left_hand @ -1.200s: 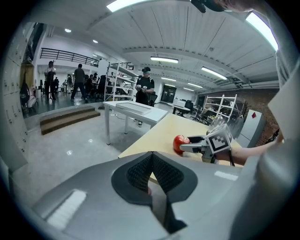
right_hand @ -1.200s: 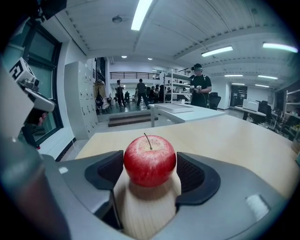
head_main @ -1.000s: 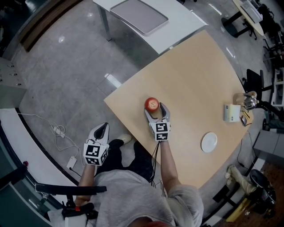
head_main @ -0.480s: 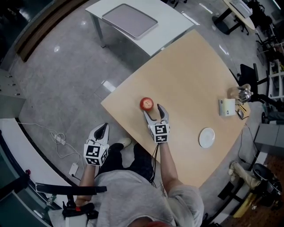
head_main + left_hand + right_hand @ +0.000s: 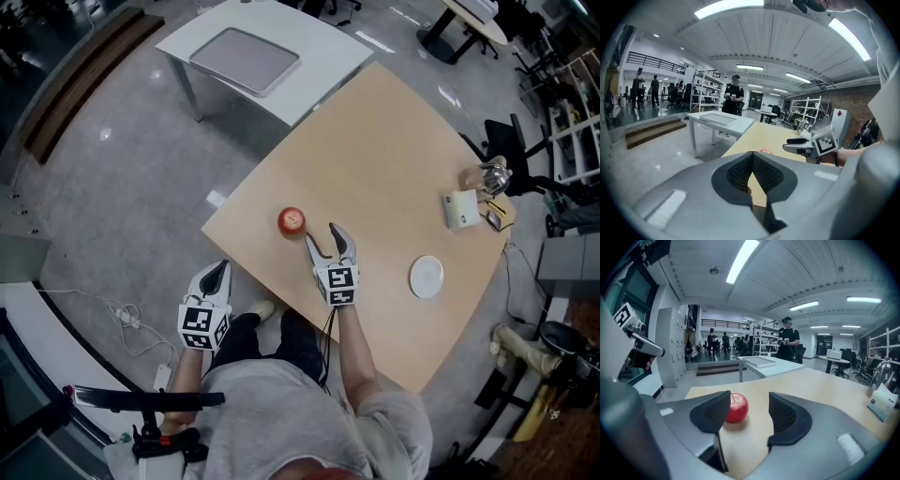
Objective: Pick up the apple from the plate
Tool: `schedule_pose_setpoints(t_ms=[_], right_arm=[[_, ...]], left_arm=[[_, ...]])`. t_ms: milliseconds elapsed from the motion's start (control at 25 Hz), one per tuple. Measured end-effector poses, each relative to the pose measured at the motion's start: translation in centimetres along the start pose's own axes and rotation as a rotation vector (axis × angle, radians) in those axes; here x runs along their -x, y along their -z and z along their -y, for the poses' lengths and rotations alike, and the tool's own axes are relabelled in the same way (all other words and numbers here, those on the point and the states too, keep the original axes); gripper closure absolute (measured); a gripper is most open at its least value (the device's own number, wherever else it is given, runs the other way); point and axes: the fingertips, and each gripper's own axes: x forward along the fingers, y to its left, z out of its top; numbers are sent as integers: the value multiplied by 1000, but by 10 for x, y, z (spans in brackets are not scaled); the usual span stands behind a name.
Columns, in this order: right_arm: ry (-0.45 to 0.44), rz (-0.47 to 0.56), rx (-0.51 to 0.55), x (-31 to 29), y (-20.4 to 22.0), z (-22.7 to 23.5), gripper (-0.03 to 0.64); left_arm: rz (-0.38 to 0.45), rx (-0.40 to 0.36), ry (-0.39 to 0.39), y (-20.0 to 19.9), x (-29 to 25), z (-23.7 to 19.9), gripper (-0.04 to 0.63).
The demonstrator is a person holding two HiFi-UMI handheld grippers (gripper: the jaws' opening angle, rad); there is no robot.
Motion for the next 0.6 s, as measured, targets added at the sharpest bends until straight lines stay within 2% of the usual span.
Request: schedule_pose_setpoints(t_ms=[280, 600], right_arm=[[76, 18, -14, 42, -8, 28, 388], [202, 38, -68, 93, -13, 57, 422]], left_arm=[[17, -41, 77, -20, -10, 36, 575], [36, -92, 183, -48, -24, 69, 575]])
